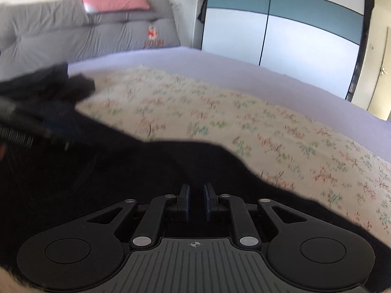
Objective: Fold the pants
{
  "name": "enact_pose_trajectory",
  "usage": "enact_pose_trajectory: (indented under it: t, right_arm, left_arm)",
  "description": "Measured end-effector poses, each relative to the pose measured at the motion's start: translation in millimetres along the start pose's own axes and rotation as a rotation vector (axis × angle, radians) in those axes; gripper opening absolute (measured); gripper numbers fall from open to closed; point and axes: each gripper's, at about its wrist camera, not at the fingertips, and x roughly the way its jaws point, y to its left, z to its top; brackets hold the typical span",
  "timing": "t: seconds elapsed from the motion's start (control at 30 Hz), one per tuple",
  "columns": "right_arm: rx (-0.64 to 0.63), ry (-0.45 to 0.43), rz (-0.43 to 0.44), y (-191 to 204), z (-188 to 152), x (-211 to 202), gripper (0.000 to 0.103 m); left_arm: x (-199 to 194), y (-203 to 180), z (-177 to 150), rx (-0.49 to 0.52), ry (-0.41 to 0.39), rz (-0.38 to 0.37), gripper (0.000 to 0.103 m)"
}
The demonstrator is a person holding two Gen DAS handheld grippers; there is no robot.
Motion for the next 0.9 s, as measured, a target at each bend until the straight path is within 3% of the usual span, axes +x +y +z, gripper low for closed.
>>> enact_pose_trajectory:
  t: [0.03,0.07,0.1,0.17,0.2,0.27,0.33,0.4,0.53,0.67,0.73,0.8,0.9]
  right_arm:
    - [0.003,0.01,-0.028,-5,0,9,0.012]
    - [0.013,0.021,-0.071,-15,4,17,0.01]
    - [0.032,0.028,-0.109,-27,7,24,0.006]
    - [0.111,0.06,-0.195,-56,14,36,0.006]
    - [0.147,0.07,-0.22,-69,16,38,0.006]
    - [0.192,0.086,-0.266,-88,17,34,0.01]
    - [0.202,0.066,-0.253,-94,15,16,0.014]
    - [0.179,0.05,-0.219,-89,11,-6,0.017]
    - [0.12,0.066,-0.192,-73,-9,-41,0.025]
    - [0.125,0.12,-0.229,-80,-41,-61,0.031]
    - [0.169,0.156,-0.27,-97,-60,-69,0.034]
    - [0.226,0.175,-0.307,-120,-76,-81,0.044]
    - [0.296,0.256,-0.462,-152,-87,-98,0.051]
  left_arm:
    - [8,4,-1,-0.024,0.026,0.058,0.09]
    - [12,13,-3,-0.056,0.052,0.123,0.074]
    - [11,20,-3,-0.089,0.05,0.156,0.066]
    - [8,25,0,-0.138,0.059,0.18,0.062]
    - [6,24,2,-0.129,0.057,0.223,0.055]
    - [5,20,0,-0.098,0.048,0.266,0.055]
    - [4,12,2,-0.09,0.047,0.249,0.066]
    - [1,5,3,-0.09,0.046,0.192,0.095]
    - [-7,-18,-1,-0.069,0.041,0.046,0.099]
    - [-6,-37,-15,-0.023,0.072,-0.037,0.103]
    - [-5,-45,-27,0.013,0.113,-0.044,0.103]
    - [-7,-51,-38,0.064,0.109,-0.023,0.103]
    - [-18,-61,-49,0.128,0.108,-0.004,0.103]
